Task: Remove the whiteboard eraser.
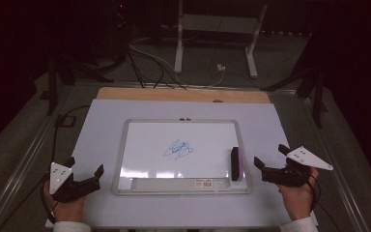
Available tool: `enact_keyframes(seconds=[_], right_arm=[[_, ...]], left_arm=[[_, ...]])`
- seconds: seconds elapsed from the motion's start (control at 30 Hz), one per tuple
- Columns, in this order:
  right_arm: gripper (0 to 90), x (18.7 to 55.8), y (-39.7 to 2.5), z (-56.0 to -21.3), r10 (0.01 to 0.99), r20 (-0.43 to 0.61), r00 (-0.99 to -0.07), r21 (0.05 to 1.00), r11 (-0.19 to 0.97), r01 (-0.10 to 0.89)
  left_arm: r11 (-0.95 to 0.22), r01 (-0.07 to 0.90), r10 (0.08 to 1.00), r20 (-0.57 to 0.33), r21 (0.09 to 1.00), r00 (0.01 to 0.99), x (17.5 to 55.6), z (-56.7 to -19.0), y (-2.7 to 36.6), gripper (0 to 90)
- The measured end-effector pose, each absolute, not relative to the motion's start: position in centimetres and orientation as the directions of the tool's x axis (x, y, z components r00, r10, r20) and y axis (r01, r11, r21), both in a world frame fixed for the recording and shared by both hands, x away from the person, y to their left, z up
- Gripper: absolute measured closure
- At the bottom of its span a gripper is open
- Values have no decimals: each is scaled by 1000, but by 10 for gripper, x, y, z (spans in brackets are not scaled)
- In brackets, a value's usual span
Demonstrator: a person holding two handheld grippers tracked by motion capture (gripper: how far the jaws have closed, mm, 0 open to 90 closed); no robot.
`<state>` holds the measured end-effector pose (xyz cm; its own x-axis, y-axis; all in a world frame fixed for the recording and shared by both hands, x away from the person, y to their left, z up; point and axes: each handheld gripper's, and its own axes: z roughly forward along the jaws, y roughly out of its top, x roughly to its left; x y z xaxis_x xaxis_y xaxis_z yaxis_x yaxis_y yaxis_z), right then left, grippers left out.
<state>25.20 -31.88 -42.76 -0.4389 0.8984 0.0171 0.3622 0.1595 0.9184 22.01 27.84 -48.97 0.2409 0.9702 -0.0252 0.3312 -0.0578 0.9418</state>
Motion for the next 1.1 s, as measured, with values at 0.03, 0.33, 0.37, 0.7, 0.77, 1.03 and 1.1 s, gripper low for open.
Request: enact_keyframes(seconds=[0.03,0.33,0.37,0.7,0.77,1.03,1.1], right_arm=[[1,254,-318,-428,898,19,-440,916,160,367],[1,268,-313,-439,892,65,-447,894,147,423],[1,270,-312,-440,892,70,-447,891,145,429],[1,282,-305,-452,887,99,-451,860,152,487],[1,284,-304,-454,886,107,-451,851,153,502],[31,292,-300,-461,880,162,-446,802,146,580],[54,293,-299,-463,878,170,-447,794,147,590]], left_arm=[[-58,331,970,-25,942,241,220,-490,278,6],[-57,330,972,-24,942,235,220,-489,279,5],[-59,331,972,-21,942,234,220,-489,279,5],[-58,324,973,-18,944,228,219,-488,279,6],[-62,322,974,-14,945,228,219,-487,279,6],[-64,320,973,-12,945,229,219,-487,279,6],[-64,320,974,-11,945,228,219,-487,279,6]])
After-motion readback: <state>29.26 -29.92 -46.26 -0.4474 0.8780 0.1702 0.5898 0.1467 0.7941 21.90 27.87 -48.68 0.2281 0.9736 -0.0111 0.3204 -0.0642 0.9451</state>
